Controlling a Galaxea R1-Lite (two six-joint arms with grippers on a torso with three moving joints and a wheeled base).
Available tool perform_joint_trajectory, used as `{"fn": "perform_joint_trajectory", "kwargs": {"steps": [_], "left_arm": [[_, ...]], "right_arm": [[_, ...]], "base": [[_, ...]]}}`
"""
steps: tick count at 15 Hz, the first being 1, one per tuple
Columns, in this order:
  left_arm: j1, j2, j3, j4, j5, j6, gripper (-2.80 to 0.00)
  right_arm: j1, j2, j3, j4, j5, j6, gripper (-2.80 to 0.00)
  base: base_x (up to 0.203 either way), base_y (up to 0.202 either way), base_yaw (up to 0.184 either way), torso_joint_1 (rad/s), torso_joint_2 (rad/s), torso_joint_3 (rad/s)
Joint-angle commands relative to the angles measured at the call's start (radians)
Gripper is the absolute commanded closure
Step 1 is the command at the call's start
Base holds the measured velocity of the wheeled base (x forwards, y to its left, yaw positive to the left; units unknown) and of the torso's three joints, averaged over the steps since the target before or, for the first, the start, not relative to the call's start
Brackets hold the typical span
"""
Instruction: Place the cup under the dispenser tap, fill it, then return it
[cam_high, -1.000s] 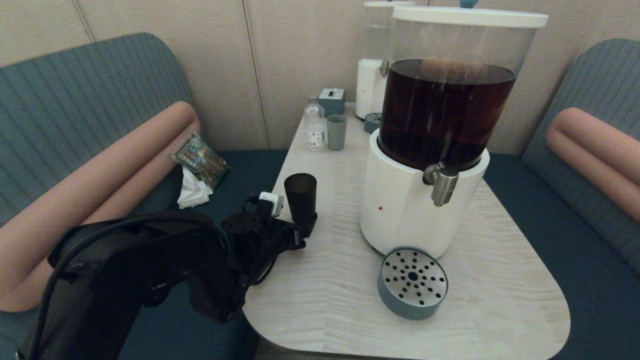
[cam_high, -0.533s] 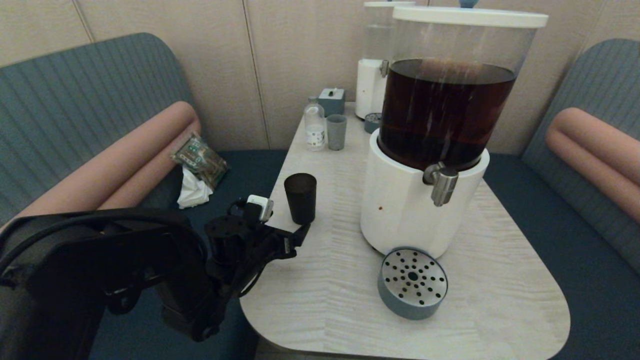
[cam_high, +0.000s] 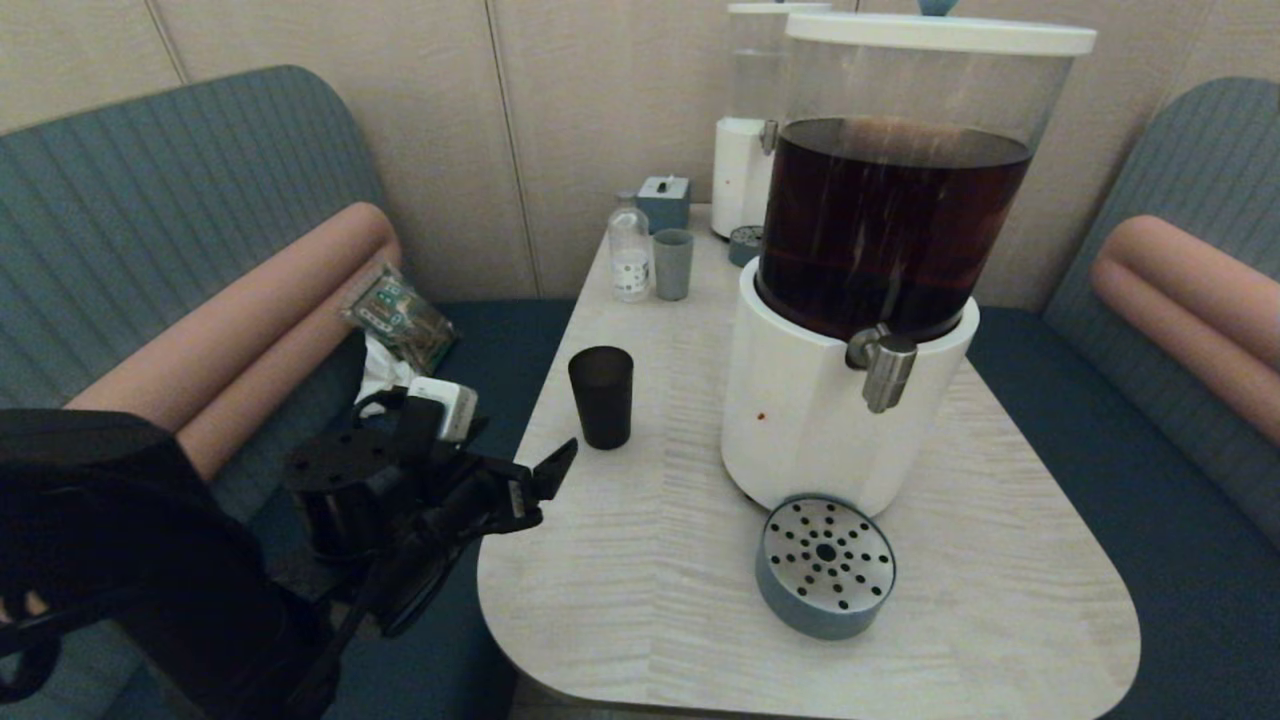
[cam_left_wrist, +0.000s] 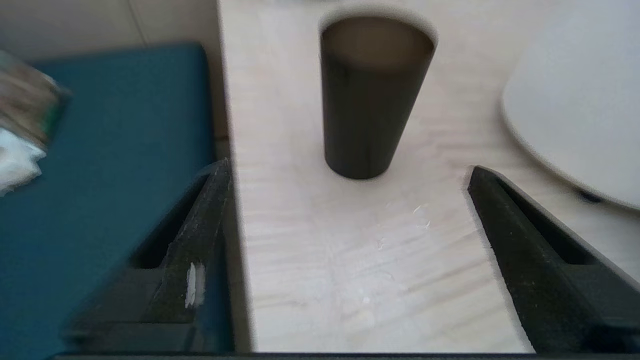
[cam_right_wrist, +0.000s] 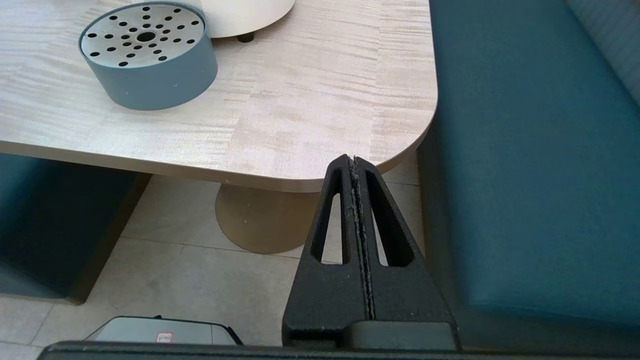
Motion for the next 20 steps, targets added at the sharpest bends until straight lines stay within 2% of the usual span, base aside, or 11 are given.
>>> {"fn": "perform_joint_trajectory", "kwargs": {"steps": [1, 5, 7, 11, 14, 17, 20], "left_arm": [[0.001, -0.169, 0.073, -0.008, 0.007, -0.002, 0.00], [0.002, -0.352, 0.149, -0.008, 0.022, -0.002, 0.00], [0.004, -0.412, 0.168, -0.008, 0.100, 0.006, 0.00], [0.006, -0.529, 0.228, -0.008, 0.184, 0.008, 0.00], [0.016, -0.734, 0.293, 0.045, 0.238, 0.007, 0.00], [0.042, -1.063, 0.320, 0.261, 0.271, 0.006, 0.00], [0.119, -1.460, 0.303, 0.673, 0.268, -0.003, 0.00]], "right_arm": [[0.000, 0.001, -0.002, 0.001, 0.000, 0.000, 0.00], [0.000, 0.001, 0.000, 0.001, 0.000, 0.001, 0.00], [0.001, 0.001, 0.000, 0.001, 0.000, 0.000, 0.00], [0.001, 0.001, 0.000, 0.001, 0.000, 0.000, 0.00], [0.001, 0.001, 0.000, 0.001, 0.000, 0.001, 0.00], [0.000, 0.001, 0.000, 0.001, 0.000, 0.000, 0.00], [0.000, 0.001, 0.000, 0.001, 0.000, 0.000, 0.00]], "base": [[0.000, 0.000, 0.000, 0.000, 0.00, 0.000], [0.000, 0.000, 0.000, 0.000, 0.00, 0.000], [0.000, 0.000, 0.000, 0.000, 0.00, 0.000], [0.000, 0.000, 0.000, 0.000, 0.00, 0.000], [0.000, 0.000, 0.000, 0.000, 0.00, 0.000], [0.000, 0.000, 0.000, 0.000, 0.00, 0.000], [0.000, 0.000, 0.000, 0.000, 0.00, 0.000]]}}
